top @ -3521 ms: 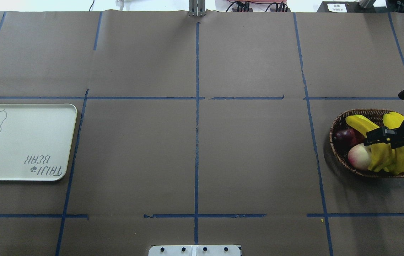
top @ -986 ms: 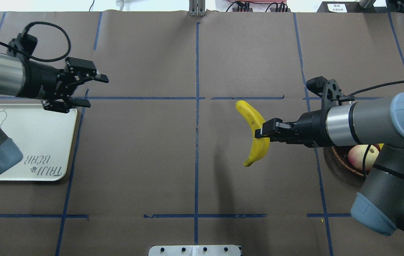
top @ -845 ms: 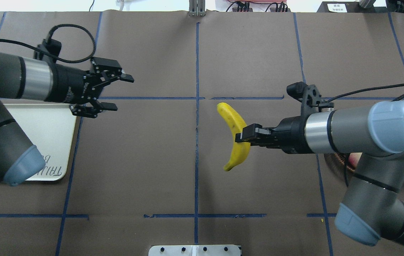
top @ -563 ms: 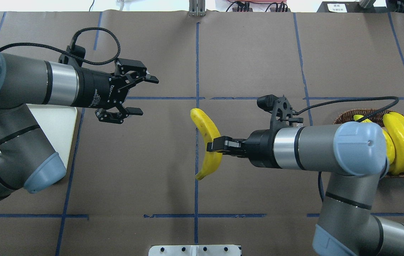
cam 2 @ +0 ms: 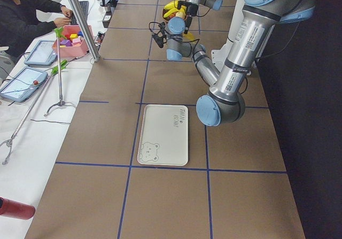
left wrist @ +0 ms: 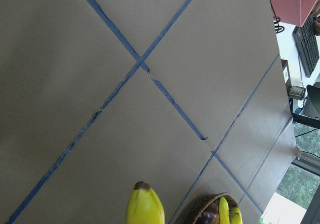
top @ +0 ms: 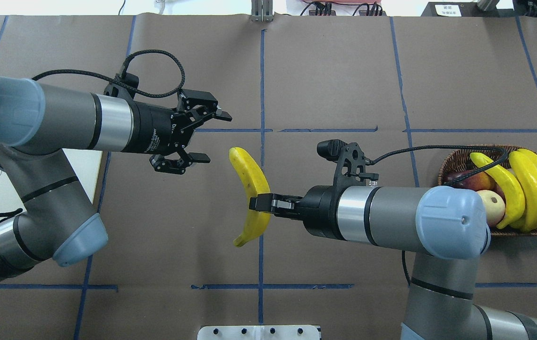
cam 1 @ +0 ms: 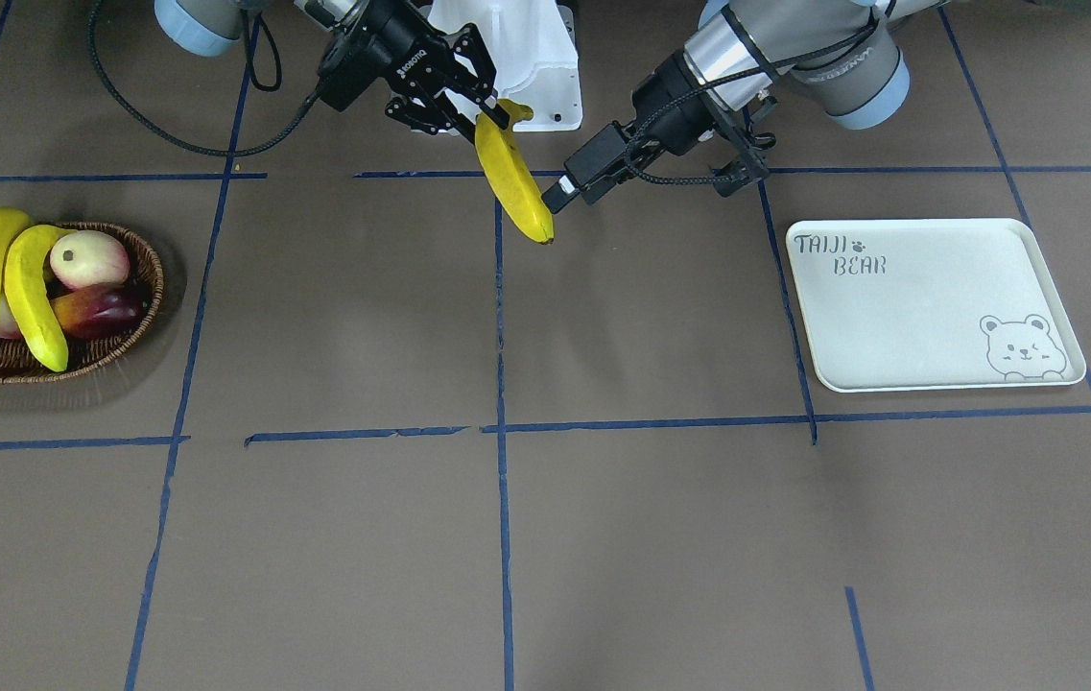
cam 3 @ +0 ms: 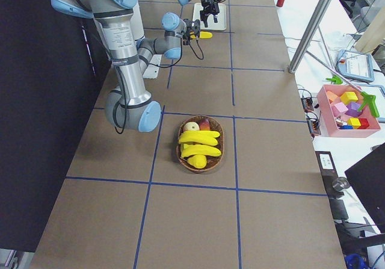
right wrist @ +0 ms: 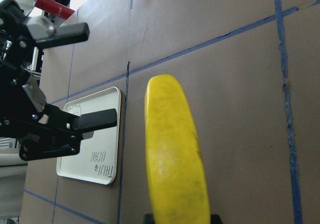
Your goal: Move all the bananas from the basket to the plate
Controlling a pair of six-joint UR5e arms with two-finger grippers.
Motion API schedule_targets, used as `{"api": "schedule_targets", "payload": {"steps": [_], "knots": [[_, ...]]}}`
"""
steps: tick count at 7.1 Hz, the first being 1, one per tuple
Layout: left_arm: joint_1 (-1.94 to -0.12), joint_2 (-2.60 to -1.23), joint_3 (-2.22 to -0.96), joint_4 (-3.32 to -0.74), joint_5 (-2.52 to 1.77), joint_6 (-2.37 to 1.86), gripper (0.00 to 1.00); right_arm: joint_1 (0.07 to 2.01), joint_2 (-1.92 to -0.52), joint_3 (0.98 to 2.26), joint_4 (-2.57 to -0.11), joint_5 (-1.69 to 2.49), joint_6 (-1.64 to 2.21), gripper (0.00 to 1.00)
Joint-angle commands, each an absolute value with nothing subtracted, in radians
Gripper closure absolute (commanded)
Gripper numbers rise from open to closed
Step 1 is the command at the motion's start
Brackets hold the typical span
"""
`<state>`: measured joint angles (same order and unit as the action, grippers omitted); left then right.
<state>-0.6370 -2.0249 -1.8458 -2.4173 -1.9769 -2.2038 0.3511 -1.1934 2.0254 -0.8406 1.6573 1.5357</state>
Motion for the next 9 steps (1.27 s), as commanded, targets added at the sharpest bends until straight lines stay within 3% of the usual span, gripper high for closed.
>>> {"api": "schedule_targets", "payload": {"steps": [1, 5, 6, 7, 8, 9], "knots": [[-0.586, -2.051, -1.818, -2.416, -1.935, -2.203, 0.01, 0.350, -1.192, 2.028, -0.841, 1.654, 1.537, 0.99], [-0.565, -2.071, -1.798, -2.416, -1.922, -2.203, 0.01, 0.350, -1.190, 2.028, -0.841, 1.652, 1.537, 0.99], [-0.558, -2.071, -1.798, -2.416, -1.922, -2.203, 0.11, 0.350, -1.192, 2.029, -0.841, 1.652, 1.537, 0.99], [-0.558, -2.072, -1.802, -2.418, -1.919, -2.200, 0.66, 0.350, -1.192, 2.029, -0.841, 1.654, 1.536, 0.99], [-0.560, -2.071, -1.815, -2.416, -1.919, -2.203, 0.93, 0.350, -1.193, 2.026, -0.841, 1.654, 1.534, 0.99], [-0.560, -2.071, -1.818, -2.415, -1.919, -2.209, 1.00, 0.350, -1.192, 2.026, -0.839, 1.658, 1.534, 0.86]]}}
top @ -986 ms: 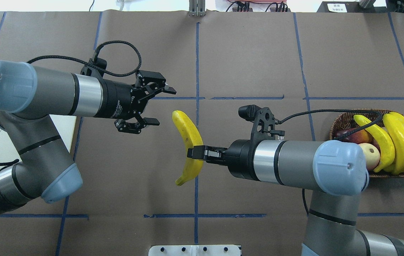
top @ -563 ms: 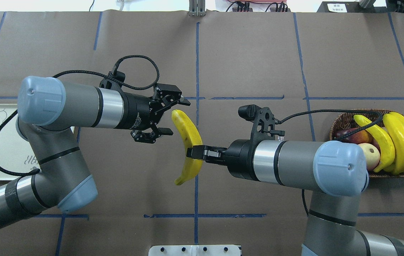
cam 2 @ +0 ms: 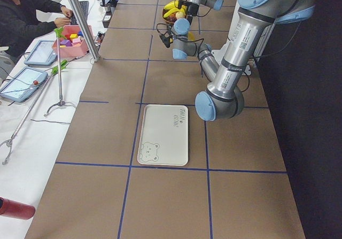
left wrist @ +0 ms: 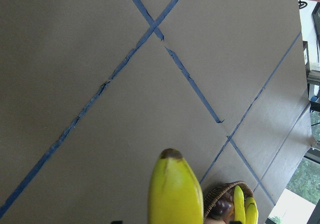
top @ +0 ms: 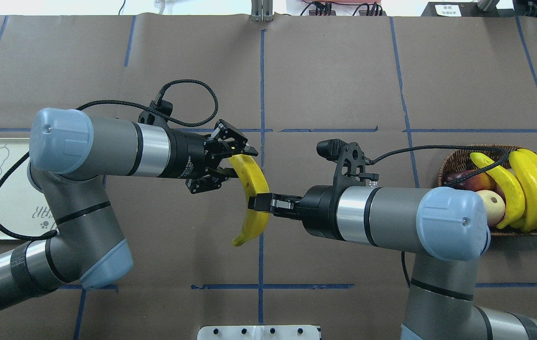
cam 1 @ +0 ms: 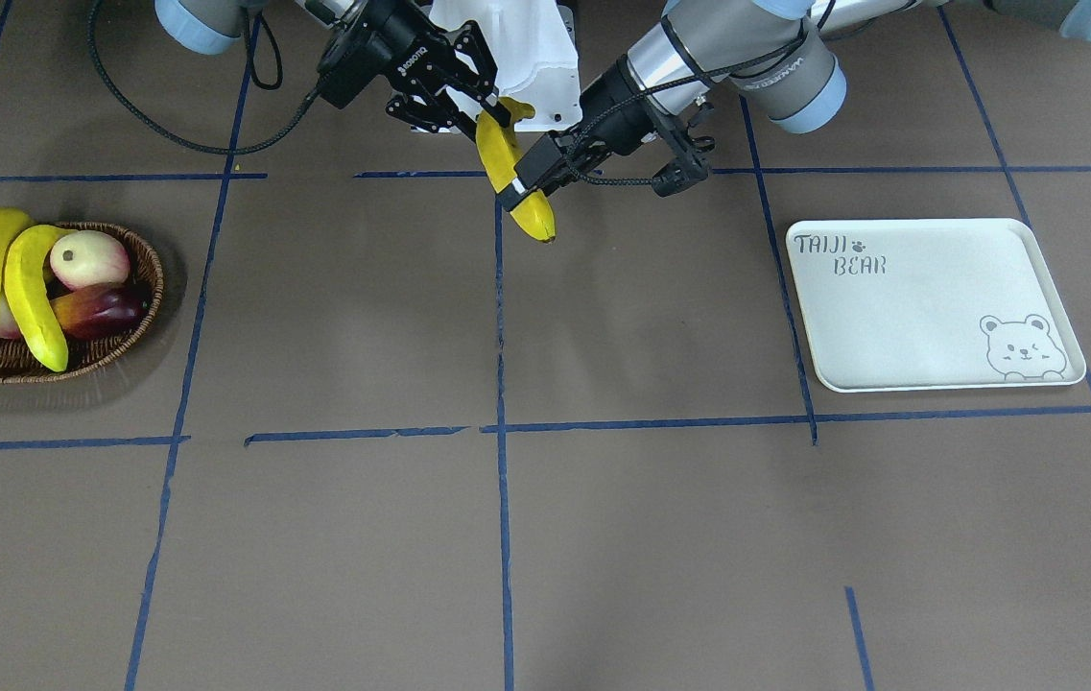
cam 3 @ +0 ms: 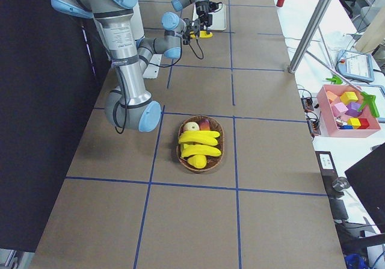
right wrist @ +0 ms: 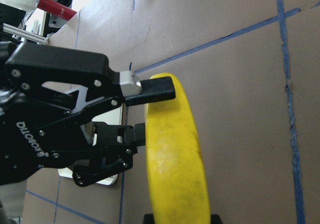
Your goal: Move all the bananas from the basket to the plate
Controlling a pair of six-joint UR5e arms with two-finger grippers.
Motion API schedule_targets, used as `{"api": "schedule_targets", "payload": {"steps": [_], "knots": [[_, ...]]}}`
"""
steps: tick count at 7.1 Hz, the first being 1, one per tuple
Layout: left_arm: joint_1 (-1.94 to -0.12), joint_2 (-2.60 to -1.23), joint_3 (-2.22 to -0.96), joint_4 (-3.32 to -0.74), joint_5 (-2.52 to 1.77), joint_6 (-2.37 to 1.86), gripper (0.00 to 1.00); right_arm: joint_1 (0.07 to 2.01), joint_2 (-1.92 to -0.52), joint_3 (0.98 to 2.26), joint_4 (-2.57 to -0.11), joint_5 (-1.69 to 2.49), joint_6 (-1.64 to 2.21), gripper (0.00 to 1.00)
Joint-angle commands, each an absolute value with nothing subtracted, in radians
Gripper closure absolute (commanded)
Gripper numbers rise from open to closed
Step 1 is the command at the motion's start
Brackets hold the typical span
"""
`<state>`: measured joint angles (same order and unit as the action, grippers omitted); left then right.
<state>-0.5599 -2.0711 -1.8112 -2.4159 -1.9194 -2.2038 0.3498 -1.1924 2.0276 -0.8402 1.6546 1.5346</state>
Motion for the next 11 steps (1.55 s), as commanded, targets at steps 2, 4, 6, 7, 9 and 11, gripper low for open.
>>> {"api": "schedule_targets", "payload": {"steps": [2, 4, 6, 7, 9, 11], "knots": [[-0.565, -2.060, -1.832, -2.385, -1.925, -2.207, 1.00, 0.354, -1.190, 2.040, -0.841, 1.658, 1.552, 0.00], [-0.566, -2.057, -1.832, -2.381, -1.925, -2.207, 1.00, 0.356, -1.190, 2.042, -0.841, 1.660, 1.554, 0.00], [-0.601, -2.039, -1.832, -2.270, -1.939, -2.177, 1.00, 0.364, -1.227, 2.093, -0.869, 1.670, 1.554, 0.00], [-0.654, -2.037, -1.842, -2.165, -2.006, -2.060, 1.00, 0.391, -1.235, 2.152, -0.972, 1.701, 1.551, 0.00], [-0.719, -1.871, -1.922, -2.072, -2.014, -1.821, 1.00, 0.519, -1.236, 2.187, -1.183, 1.832, 1.540, 0.00], [-0.780, -1.642, -1.954, -2.074, -2.010, -1.567, 1.00, 0.635, -1.261, 2.186, -1.327, 1.937, 1.429, 0.00]]}}
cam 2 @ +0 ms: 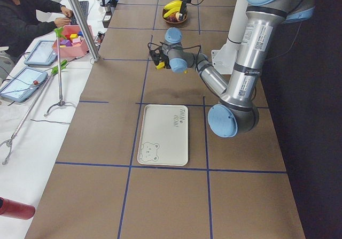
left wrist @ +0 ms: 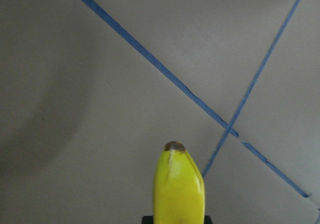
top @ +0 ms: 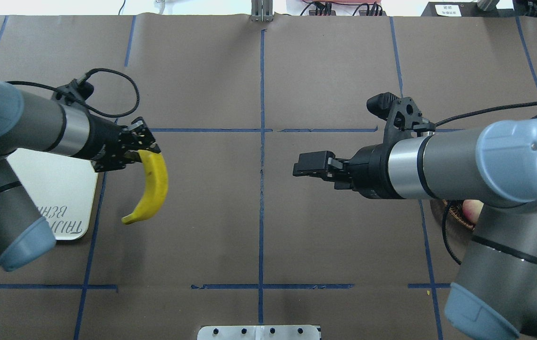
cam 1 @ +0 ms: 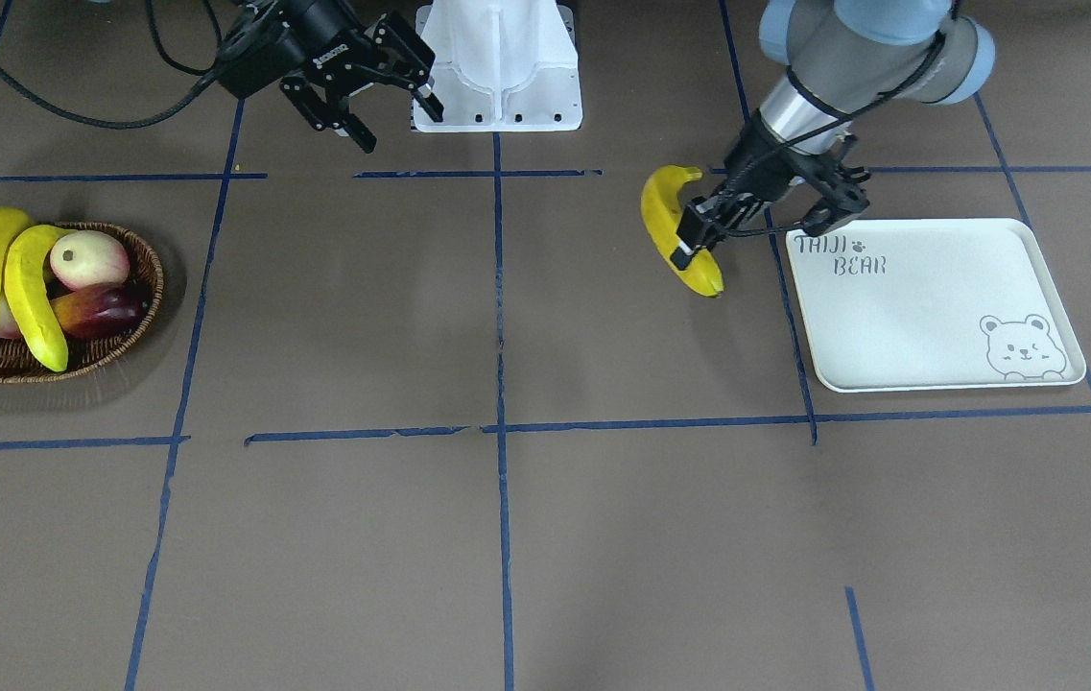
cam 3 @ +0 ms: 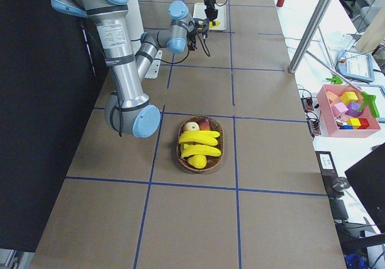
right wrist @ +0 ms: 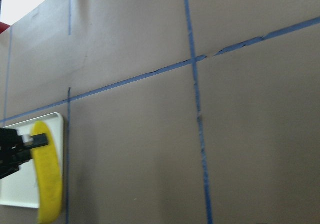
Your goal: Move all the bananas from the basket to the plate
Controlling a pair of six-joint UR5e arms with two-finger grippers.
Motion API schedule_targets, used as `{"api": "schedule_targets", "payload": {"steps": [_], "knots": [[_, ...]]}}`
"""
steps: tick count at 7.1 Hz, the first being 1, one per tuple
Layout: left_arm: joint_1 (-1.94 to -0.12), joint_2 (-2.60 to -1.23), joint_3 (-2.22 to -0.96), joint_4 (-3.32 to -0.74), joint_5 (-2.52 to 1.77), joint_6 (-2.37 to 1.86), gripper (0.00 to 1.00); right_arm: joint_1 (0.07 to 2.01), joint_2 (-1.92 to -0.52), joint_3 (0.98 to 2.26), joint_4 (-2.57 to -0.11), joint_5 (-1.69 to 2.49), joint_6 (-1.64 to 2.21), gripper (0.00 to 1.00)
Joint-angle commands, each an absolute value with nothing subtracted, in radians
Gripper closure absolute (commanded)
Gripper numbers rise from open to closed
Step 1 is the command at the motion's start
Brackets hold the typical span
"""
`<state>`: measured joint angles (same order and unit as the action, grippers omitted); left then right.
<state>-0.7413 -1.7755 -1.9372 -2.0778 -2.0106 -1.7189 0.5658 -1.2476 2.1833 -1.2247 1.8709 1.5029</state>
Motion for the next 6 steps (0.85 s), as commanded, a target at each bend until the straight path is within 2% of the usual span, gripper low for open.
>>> {"api": "schedule_targets", "payload": {"steps": [1, 3, 6], "knots": [[-0.811, -1.537, -1.950, -2.078, -2.006, -1.419, 1.00, 0.652, -1.300, 2.190, -1.377, 1.948, 1.316, 0.00], [-0.892, -1.424, -1.910, -2.080, -2.008, -1.207, 1.00, 0.731, -1.406, 2.192, -1.379, 2.004, 1.158, 0.00], [-0.980, -1.433, -1.777, -2.086, -2.006, -1.148, 1.00, 0.877, -1.480, 2.192, -1.374, 2.153, 1.026, 0.00]]}}
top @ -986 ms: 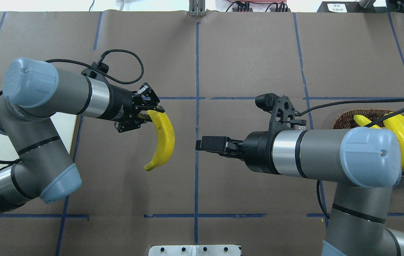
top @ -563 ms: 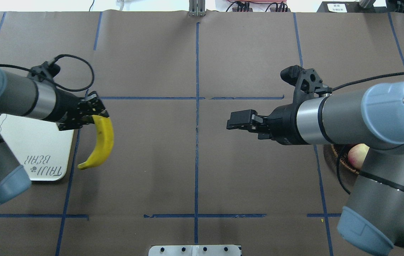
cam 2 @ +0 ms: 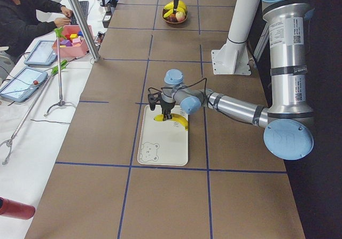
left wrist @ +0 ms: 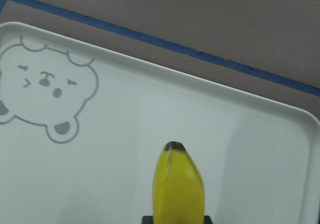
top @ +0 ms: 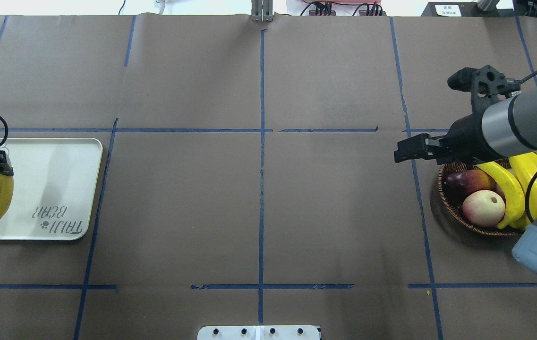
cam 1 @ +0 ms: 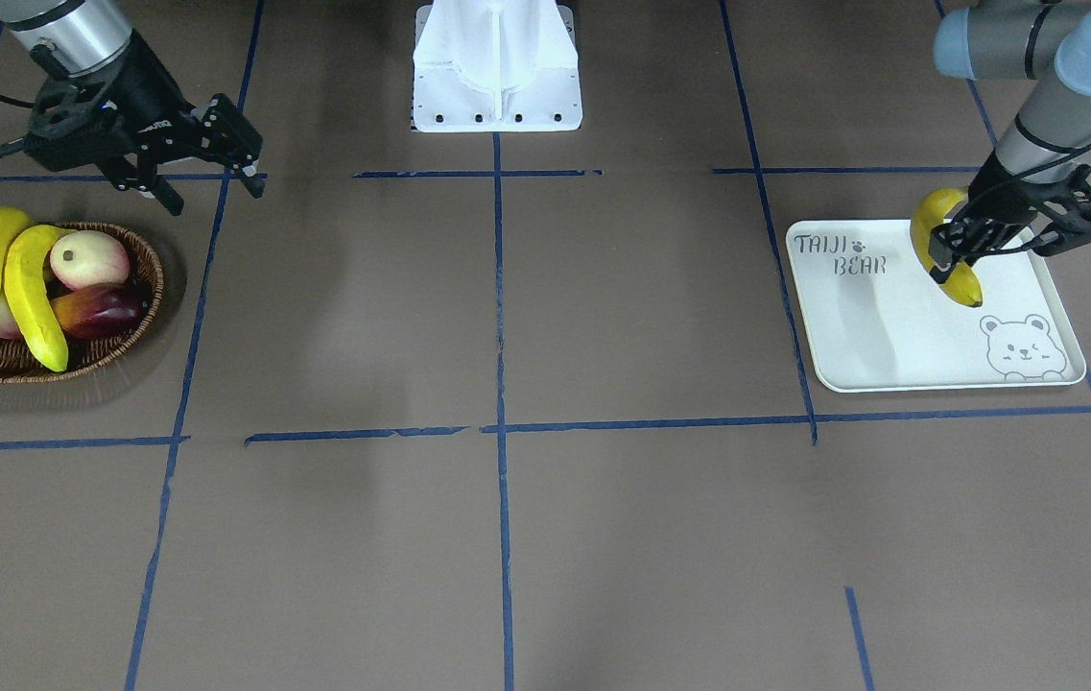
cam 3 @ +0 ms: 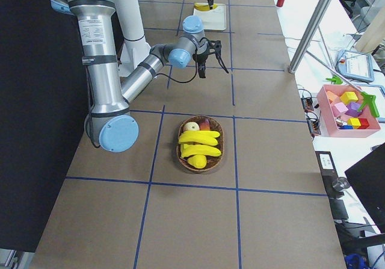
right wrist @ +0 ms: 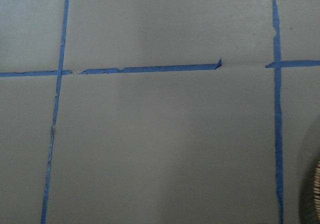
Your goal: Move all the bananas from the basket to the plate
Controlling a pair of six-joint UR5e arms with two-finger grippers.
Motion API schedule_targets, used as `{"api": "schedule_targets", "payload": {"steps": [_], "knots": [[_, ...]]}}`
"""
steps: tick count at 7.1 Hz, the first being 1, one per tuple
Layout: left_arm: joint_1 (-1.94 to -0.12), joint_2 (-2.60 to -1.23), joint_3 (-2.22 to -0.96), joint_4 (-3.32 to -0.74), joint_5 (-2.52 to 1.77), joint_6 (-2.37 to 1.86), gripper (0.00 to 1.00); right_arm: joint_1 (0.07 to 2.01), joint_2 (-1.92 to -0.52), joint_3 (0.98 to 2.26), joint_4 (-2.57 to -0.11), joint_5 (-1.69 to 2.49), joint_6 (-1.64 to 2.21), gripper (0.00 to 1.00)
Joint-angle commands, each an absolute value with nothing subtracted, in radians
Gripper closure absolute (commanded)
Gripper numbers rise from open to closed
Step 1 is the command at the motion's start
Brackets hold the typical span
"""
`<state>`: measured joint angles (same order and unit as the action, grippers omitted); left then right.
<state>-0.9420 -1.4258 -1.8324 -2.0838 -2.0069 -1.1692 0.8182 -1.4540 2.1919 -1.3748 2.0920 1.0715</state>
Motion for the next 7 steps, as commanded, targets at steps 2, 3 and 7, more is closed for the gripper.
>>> {"api": "schedule_targets", "payload": {"steps": [2, 3, 7], "knots": [[-1.015, -1.462, -1.692, -2.086, -1.959, -1.053, 1.00, 0.908, -1.494, 2.197, -1.371, 2.187, 1.020, 0.00], [-1.019, -1.489, -1.660, -2.088, -1.959, -1.049, 1.00, 0.908, -1.494, 2.197, -1.371, 2.187, 1.020, 0.00], [-1.019, -1.502, -1.649, -2.138, -1.970, -1.046, 0.02, 0.926, -1.512, 2.197, -1.371, 2.187, 1.011, 0.00]]}}
